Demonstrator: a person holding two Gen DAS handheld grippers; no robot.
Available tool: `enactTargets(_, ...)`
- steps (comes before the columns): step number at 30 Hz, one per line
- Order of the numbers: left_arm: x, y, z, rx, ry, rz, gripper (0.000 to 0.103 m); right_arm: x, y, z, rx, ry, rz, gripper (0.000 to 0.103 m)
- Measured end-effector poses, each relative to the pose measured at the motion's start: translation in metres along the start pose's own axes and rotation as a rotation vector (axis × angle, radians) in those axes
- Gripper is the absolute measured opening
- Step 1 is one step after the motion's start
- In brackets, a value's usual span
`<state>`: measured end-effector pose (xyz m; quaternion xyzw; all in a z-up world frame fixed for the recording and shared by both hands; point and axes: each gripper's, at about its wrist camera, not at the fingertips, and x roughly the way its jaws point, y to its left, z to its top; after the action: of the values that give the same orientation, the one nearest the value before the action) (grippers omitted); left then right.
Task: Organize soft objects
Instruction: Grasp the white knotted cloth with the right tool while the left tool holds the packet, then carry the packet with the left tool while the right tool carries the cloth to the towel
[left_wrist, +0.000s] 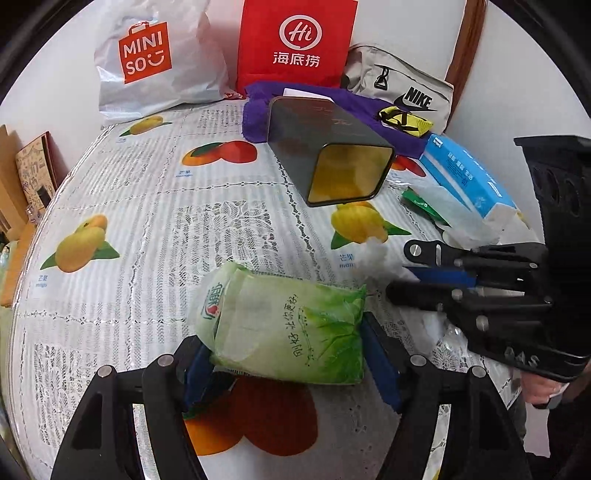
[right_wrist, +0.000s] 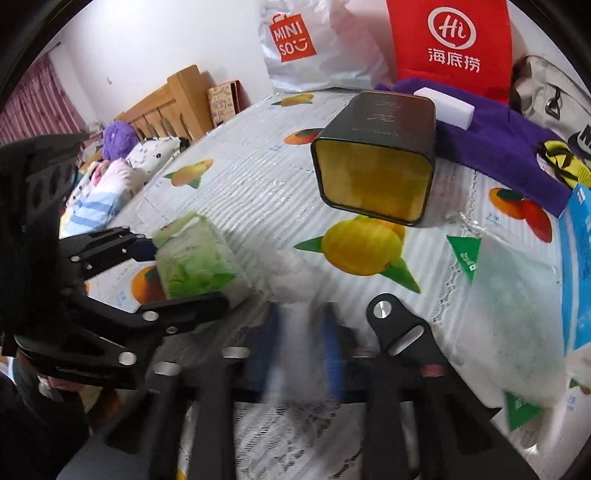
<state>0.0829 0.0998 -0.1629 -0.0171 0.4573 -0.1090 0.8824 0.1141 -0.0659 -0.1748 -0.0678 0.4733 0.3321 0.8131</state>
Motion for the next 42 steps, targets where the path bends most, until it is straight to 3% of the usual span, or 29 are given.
enactTargets(5,0.000,-0.001,0.000,-0.003,-0.002,0.009,0.071,-0.014,0.000,-0.004,-0.005,-0.017,0.013,0.007)
enactTargets(12,0.001,-0.012,0.001,-0.018,0.011,-0.028,0.071,-0.080,-0.016,-0.030,0.024,-0.101,-0.057,0.007)
enactTargets(18,0.008,-0.037,0.002,0.028,0.006,0.020,0.071,-0.126,-0.070,-0.074,0.140,-0.114,-0.260,0.007)
enactTargets(23,0.015,-0.047,0.004,0.024,-0.002,0.076,0.074,-0.122,-0.107,-0.099,0.224,-0.068,-0.390,0.007)
enactTargets(27,0.020,-0.056,0.007,0.069,0.037,0.127,0.076,-0.108,-0.120,-0.106,0.257,-0.053,-0.387,0.008)
enactTargets(35,0.020,-0.054,0.011,0.010,0.021,0.143,0.072,-0.102,-0.127,-0.108,0.260,-0.096,-0.360,0.009)
enactTargets(39,0.013,-0.050,0.018,-0.059,0.038,0.059,0.072,-0.107,-0.130,-0.106,0.278,-0.085,-0.323,0.009)
enactTargets(42,0.006,-0.052,0.027,-0.080,0.027,0.045,0.072,-0.113,-0.131,-0.104,0.281,-0.088,-0.316,0.009)
